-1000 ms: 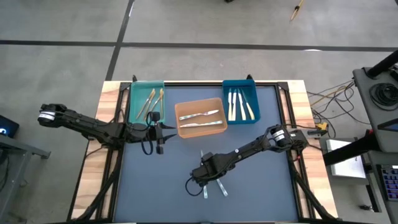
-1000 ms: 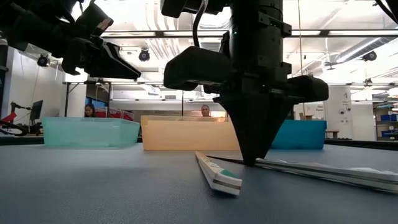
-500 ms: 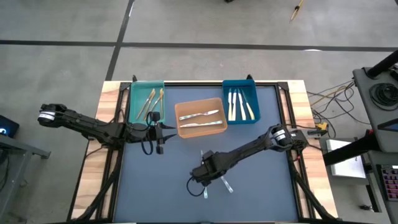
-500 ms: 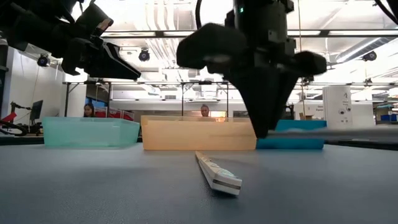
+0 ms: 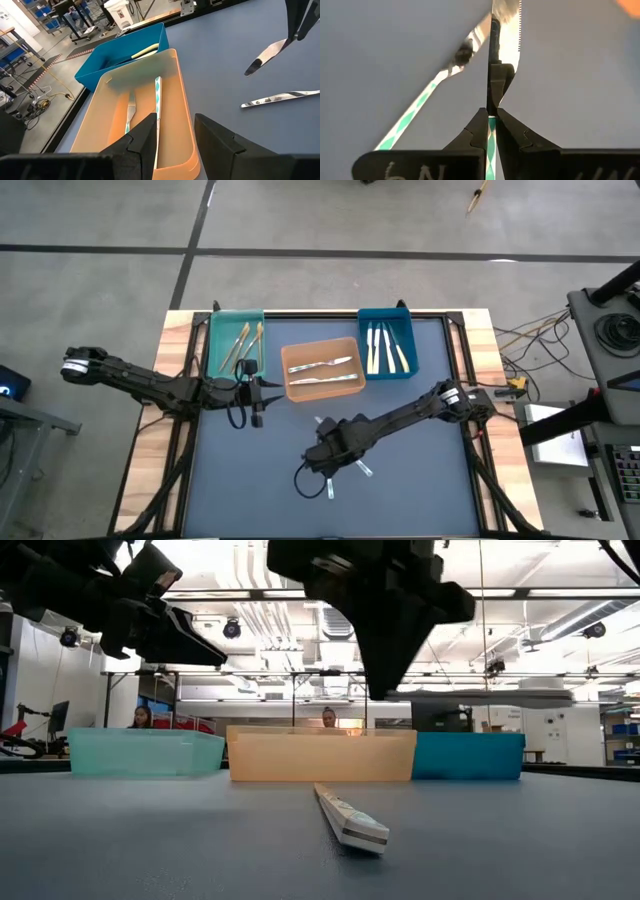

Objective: Sort silverware by color (type)
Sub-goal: Put the white knife in the orange bin

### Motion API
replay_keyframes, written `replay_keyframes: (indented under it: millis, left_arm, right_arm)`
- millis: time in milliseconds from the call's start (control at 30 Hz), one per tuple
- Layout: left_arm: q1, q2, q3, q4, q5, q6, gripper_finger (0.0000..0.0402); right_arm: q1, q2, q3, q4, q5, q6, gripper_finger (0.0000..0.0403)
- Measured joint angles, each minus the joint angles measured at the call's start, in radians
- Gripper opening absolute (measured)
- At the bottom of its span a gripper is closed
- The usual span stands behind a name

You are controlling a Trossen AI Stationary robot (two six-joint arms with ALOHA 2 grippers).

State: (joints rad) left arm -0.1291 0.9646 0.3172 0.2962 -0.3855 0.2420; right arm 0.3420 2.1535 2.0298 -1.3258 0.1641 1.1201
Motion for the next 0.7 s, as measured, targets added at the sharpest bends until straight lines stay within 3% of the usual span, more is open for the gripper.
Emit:
replay_keyframes:
  millis: [400, 700]
  left_arm:
    - [0.000, -0.011, 0.000, 0.002, 0.000, 0.000, 0.0114]
    - [0.000, -0.118, 0.000, 0.007, 0.000, 0.035, 0.0114]
  right_arm:
    - [0.000, -0.048, 0.025, -0.001, 0.157, -0.124, 0.0013]
    - [-0.064, -0.125, 0.025, 0.031, 0.263, -0.368, 0.0013]
